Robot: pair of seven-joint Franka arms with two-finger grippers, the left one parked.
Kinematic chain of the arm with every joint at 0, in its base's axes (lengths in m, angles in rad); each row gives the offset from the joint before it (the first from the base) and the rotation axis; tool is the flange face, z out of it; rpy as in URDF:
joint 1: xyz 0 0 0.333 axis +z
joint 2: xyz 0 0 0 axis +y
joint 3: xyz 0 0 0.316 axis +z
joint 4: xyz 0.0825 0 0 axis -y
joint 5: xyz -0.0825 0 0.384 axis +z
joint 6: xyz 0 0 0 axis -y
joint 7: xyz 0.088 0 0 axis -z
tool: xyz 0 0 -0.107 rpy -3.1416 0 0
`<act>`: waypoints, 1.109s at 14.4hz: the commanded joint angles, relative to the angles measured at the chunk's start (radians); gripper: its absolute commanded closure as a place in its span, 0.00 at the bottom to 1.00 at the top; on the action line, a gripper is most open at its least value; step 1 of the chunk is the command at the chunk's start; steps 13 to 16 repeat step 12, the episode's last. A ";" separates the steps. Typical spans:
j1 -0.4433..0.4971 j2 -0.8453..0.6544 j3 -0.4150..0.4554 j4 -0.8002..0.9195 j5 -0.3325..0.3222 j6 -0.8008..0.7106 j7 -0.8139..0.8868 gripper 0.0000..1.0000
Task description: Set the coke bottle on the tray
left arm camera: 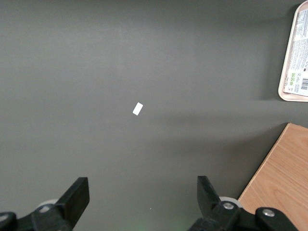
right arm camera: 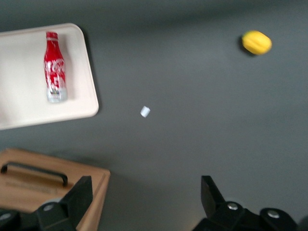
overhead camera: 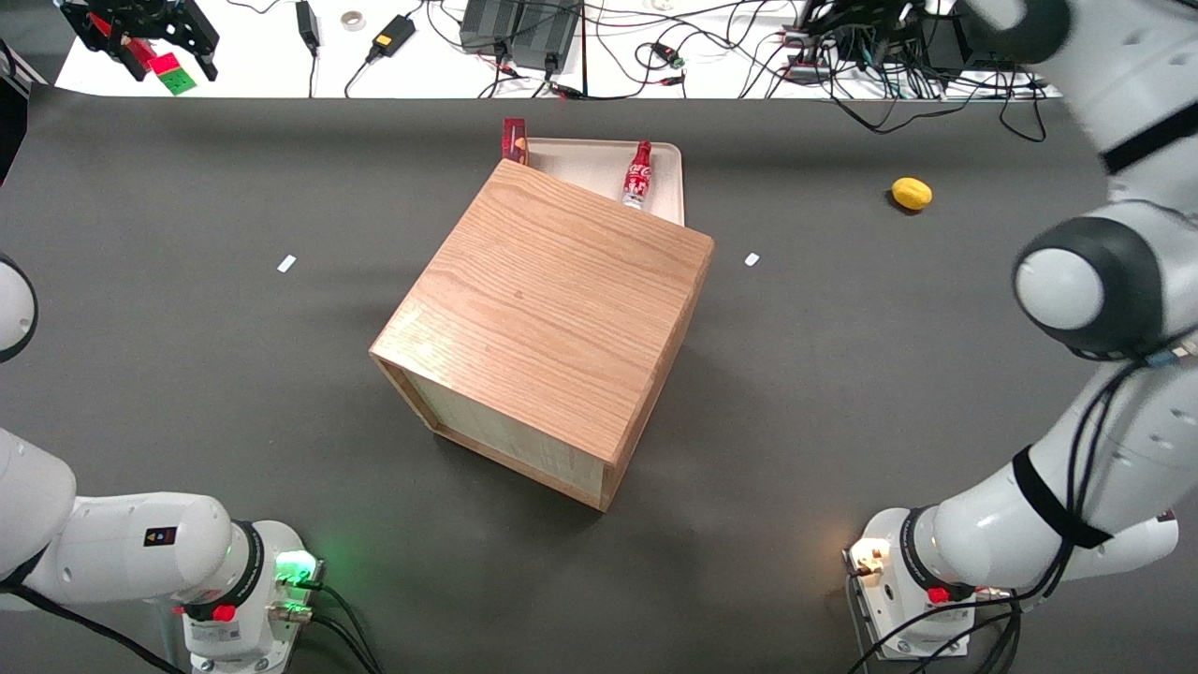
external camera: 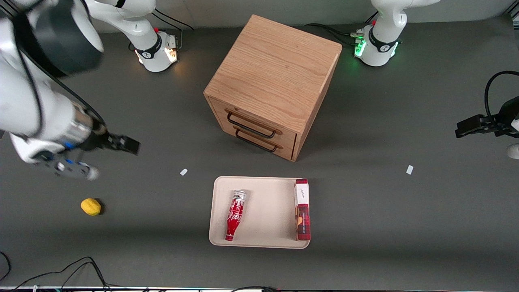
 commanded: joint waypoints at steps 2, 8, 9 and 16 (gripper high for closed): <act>-0.006 -0.331 -0.130 -0.375 0.081 0.023 -0.116 0.00; -0.002 -0.514 -0.160 -0.576 0.080 0.042 -0.144 0.00; 0.001 -0.508 -0.160 -0.565 0.081 0.039 -0.154 0.00; 0.003 -0.453 -0.160 -0.491 0.101 0.024 -0.142 0.00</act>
